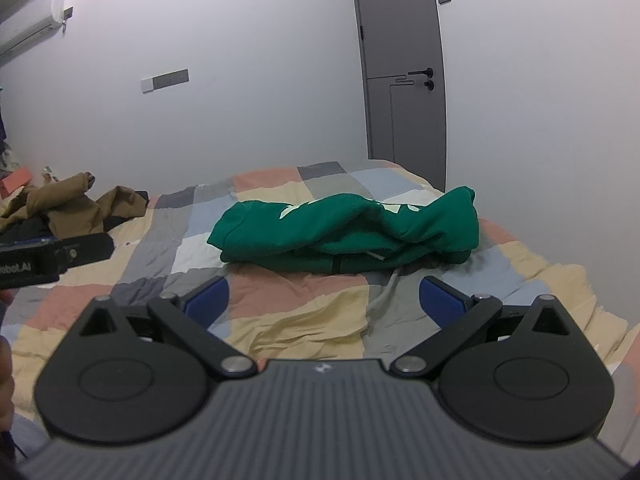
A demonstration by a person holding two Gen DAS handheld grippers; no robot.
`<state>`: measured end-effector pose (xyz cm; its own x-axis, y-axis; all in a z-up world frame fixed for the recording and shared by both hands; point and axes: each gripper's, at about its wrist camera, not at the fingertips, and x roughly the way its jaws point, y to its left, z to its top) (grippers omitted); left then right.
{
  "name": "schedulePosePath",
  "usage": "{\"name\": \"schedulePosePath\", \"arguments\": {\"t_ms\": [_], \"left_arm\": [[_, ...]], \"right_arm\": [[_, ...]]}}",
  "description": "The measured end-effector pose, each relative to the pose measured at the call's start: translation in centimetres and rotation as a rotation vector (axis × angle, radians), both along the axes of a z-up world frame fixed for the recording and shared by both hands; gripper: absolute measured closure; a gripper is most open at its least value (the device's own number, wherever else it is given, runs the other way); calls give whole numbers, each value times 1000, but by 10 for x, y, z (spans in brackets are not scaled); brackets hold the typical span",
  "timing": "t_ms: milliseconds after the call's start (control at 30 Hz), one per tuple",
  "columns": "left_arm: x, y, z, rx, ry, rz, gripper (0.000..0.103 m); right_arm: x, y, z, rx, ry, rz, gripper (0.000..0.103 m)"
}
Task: Fold large clothes
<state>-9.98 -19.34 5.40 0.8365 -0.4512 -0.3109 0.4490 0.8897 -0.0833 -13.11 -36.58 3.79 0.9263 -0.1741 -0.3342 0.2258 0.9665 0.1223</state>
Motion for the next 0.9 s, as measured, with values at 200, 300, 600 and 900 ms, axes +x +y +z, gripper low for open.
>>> {"name": "schedulePosePath", "arguments": {"t_ms": [200,300,600,900], "left_arm": [[-1,-1,0,-1,1,-4,0],[-2,-1,0,0,0,-7,0],[-4,2,3,-7,-8,-5,0],[-6,2,3,-9,-12,-9,0]], "right_arm": [[-1,1,0,1,-5,5,0],[-4,4,2,-10,-9,7,0],[-6,5,3,-3,-7,0,0],[-6,7,3,-9,-8,-5,0]]}}
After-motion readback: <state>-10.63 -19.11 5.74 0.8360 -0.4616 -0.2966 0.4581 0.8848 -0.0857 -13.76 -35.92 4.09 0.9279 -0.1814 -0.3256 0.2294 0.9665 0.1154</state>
